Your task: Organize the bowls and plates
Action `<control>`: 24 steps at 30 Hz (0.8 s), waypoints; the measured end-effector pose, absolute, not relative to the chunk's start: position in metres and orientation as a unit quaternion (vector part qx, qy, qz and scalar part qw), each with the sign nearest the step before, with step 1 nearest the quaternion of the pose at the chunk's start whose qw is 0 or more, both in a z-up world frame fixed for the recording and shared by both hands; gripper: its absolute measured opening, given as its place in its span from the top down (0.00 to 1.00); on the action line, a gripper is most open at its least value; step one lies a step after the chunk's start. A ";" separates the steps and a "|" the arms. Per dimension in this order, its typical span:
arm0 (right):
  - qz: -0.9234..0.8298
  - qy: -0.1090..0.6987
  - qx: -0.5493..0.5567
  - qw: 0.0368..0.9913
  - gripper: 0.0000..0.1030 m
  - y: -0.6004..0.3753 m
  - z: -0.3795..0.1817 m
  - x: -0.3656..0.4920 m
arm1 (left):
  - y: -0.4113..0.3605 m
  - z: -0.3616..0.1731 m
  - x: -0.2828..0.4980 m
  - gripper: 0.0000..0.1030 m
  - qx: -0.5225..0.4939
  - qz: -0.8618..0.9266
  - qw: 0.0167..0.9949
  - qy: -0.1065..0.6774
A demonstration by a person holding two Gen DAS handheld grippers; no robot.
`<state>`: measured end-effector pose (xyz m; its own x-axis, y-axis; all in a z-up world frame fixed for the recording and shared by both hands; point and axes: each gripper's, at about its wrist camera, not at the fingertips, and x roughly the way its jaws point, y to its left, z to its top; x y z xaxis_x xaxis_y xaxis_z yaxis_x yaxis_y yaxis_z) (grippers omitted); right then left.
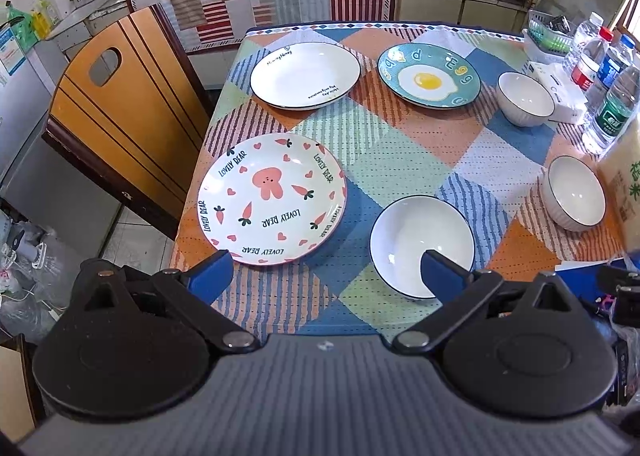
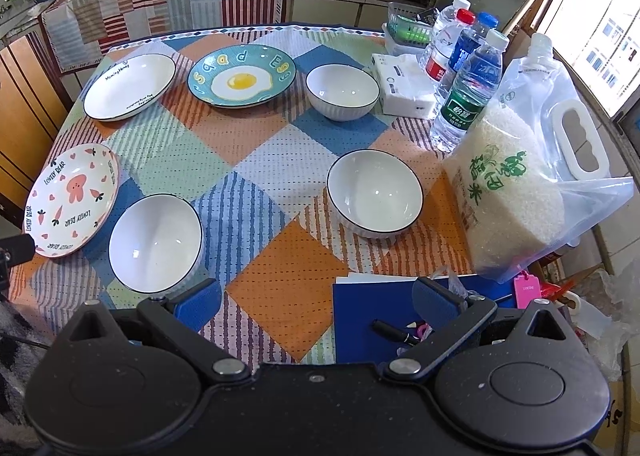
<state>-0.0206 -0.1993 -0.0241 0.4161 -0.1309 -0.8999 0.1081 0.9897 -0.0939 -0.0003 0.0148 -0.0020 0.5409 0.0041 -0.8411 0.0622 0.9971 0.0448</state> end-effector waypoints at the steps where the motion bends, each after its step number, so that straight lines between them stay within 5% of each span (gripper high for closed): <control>1: -0.070 0.536 -0.010 0.841 0.00 -0.199 -0.025 -0.020 | 0.015 -0.002 0.000 0.01 0.034 -0.017 0.877 0.478; 24: -0.070 0.539 -0.014 0.839 0.00 -0.198 -0.026 -0.018 | 0.016 -0.002 -0.004 0.01 0.034 -0.028 0.880 0.473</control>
<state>-0.0176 -0.1980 -0.0264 0.4087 -0.1336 -0.9028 0.1029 0.9897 -0.0998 -0.0038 0.0156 -0.0015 0.5506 -0.0163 -0.8346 0.0814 0.9961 0.0342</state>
